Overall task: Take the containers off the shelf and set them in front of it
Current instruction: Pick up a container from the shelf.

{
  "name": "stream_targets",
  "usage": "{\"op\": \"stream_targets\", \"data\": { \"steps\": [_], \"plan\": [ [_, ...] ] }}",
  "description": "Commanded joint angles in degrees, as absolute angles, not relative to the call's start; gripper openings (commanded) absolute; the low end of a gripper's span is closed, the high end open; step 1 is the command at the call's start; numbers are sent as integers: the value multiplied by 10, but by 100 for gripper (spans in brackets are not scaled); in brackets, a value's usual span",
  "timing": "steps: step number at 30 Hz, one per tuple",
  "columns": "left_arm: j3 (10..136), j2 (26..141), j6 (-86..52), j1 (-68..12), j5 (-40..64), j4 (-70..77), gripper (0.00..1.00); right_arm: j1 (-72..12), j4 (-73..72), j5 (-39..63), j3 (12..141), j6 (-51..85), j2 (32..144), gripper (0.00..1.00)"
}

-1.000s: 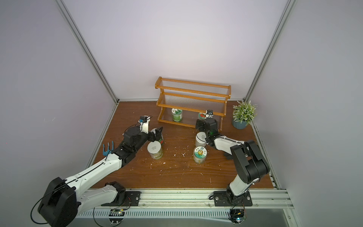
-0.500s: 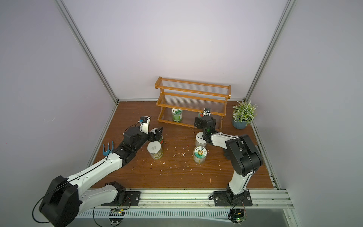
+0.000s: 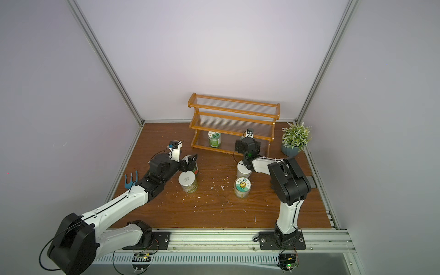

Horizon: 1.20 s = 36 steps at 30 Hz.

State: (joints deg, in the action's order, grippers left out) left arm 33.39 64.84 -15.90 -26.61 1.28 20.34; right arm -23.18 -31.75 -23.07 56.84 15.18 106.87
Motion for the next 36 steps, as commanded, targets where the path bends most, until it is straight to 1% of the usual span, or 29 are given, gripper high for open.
{"op": "stream_targets", "data": {
  "steps": [1, 9, 20, 22, 31, 36],
  "plan": [
    [330, 645, -161, -260, 18, 205, 100, -233, -320, -253, 598, 140, 1068, 99],
    [330, 644, -162, -258, 18, 205, 100, -231, -285, -266, 623, 151, 1085, 99],
    [327, 639, -163, -258, 18, 205, 100, -230, -261, -266, 622, 166, 1088, 98],
    [326, 638, -164, -258, 18, 205, 100, -230, -263, -265, 622, 165, 1090, 96],
    [325, 637, -163, -257, 14, 204, 100, -229, -269, -261, 631, 154, 1098, 76],
    [326, 636, -163, -257, 12, 203, 100, -229, -271, -251, 632, 152, 1094, 69]
  ]
}}
